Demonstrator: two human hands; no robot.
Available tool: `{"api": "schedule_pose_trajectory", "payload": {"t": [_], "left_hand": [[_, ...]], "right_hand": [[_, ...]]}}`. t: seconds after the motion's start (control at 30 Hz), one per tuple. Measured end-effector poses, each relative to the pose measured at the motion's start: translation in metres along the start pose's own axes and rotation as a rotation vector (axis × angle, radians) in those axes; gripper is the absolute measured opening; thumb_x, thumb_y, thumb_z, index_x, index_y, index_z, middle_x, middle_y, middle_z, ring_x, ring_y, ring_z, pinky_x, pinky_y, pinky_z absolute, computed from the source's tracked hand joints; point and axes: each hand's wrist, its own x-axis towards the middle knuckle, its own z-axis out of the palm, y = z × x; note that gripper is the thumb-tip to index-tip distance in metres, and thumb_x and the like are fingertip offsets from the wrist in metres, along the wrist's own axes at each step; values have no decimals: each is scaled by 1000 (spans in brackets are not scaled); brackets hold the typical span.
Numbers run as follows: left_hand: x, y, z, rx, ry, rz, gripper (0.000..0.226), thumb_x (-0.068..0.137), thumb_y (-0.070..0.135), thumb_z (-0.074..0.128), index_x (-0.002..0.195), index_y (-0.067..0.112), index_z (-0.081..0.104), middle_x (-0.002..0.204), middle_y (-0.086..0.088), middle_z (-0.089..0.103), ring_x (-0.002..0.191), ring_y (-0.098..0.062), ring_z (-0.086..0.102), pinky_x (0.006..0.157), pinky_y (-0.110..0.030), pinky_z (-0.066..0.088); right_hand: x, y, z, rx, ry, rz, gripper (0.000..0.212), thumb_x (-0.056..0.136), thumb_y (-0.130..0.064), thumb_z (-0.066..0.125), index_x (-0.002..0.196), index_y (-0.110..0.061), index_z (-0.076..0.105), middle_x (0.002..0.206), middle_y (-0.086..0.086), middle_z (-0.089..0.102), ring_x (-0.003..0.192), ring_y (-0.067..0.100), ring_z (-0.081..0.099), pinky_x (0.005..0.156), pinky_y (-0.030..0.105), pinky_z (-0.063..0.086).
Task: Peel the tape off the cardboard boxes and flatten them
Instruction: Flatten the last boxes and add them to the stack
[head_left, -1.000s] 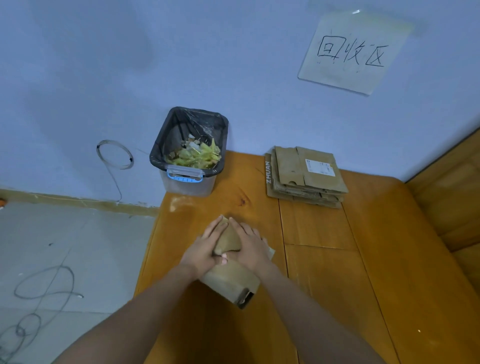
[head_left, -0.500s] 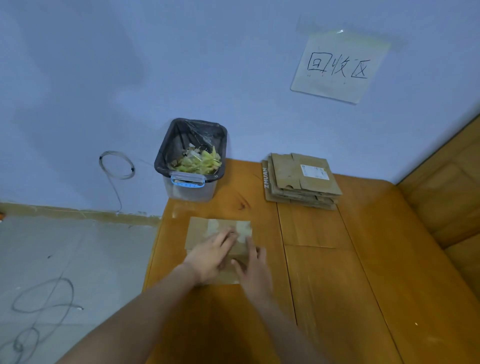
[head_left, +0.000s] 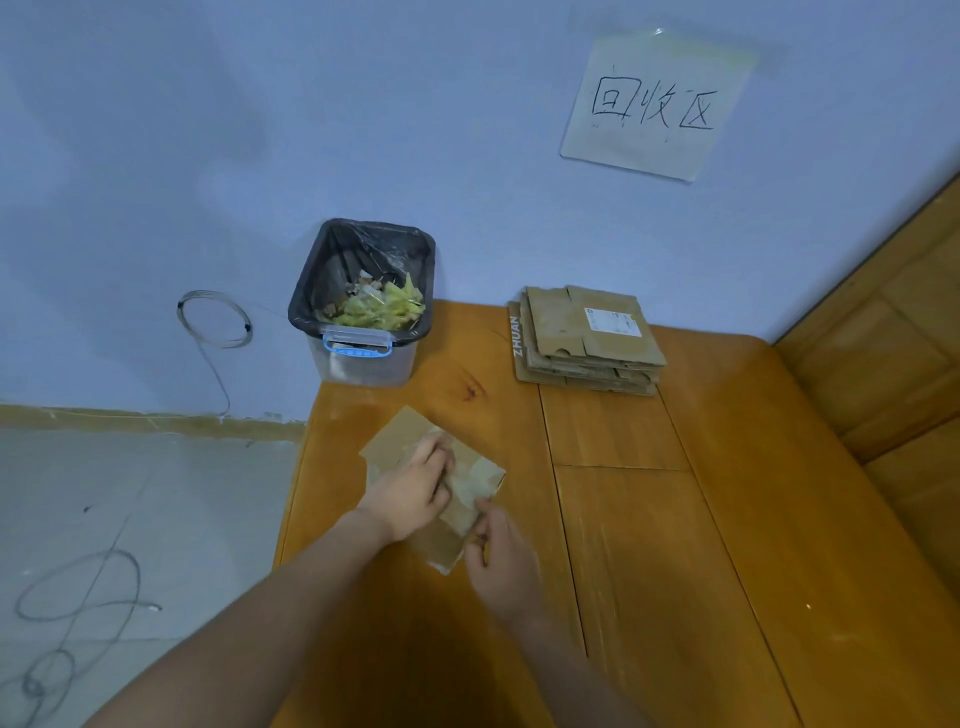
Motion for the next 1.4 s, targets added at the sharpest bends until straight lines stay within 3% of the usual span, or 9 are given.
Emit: {"api": "schedule_pose_trajectory", "payload": {"t": [0.07, 0.13, 0.23, 0.4, 0.57, 0.83, 1.17, 1.4], "left_hand": [[-1, 0, 2, -33, 32, -21, 19, 96, 15, 47, 114, 8, 49, 145, -2, 31, 130, -17, 40, 99, -33, 41], [-2, -1, 5, -31, 80, -9, 25, 96, 17, 50, 119, 8, 51, 147, -2, 33, 136, -18, 35, 113, -30, 27], [-4, -2, 8, 44, 42, 1, 53, 93, 32, 56, 139, 11, 43, 155, 1, 27, 143, -17, 24, 118, -26, 8], [-2, -4, 7, 67, -42, -36, 84, 85, 51, 62, 150, 11, 26, 160, 4, 14, 146, -16, 15, 119, -30, 13], [-2, -4, 5, 22, -58, -59, 95, 81, 56, 65, 151, 9, 22, 160, 4, 12, 146, -14, 14, 119, -31, 17], [2, -5, 3, -29, -104, -89, 104, 78, 60, 68, 153, 10, 17, 160, 8, 8, 146, -13, 12, 118, -29, 17], [5, -7, 2, -28, -114, -64, 107, 76, 65, 68, 153, 9, 18, 159, 6, 11, 146, -15, 14, 117, -29, 15], [4, -8, 2, 45, -145, -37, 106, 81, 66, 61, 154, 8, 10, 162, 3, 3, 148, -16, 7, 118, -29, 8]], "right_hand": [[-2, -1, -3, 5, 57, -38, 36, 87, -9, 52, 123, -7, 56, 97, 2, 58, 89, 16, 56, 80, 30, 44], [3, -2, -9, -6, 156, -97, 26, 82, -8, 53, 105, -5, 64, 91, 5, 59, 82, 20, 58, 73, 33, 46], [20, -3, -20, -60, 219, -156, 13, 79, -9, 56, 88, -5, 65, 91, 8, 58, 81, 25, 56, 69, 35, 47], [55, -3, -30, -195, -21, -174, 43, 88, -19, 50, 130, -16, 53, 128, 0, 47, 120, 16, 39, 95, 31, 35], [68, -1, -28, -289, -116, -308, 54, 88, -27, 44, 142, -24, 43, 137, -5, 44, 127, 15, 35, 94, 33, 40], [61, 5, -31, -318, -54, -394, 44, 86, -32, 36, 119, -17, 60, 125, -2, 54, 113, 20, 49, 77, 32, 47], [54, 2, -37, -348, -40, -378, 39, 84, -29, 40, 111, -16, 64, 119, -2, 59, 111, 20, 52, 79, 29, 44], [55, -1, -39, -380, -45, -406, 33, 84, -27, 45, 107, -12, 63, 119, 1, 59, 112, 22, 53, 79, 35, 49]]}}
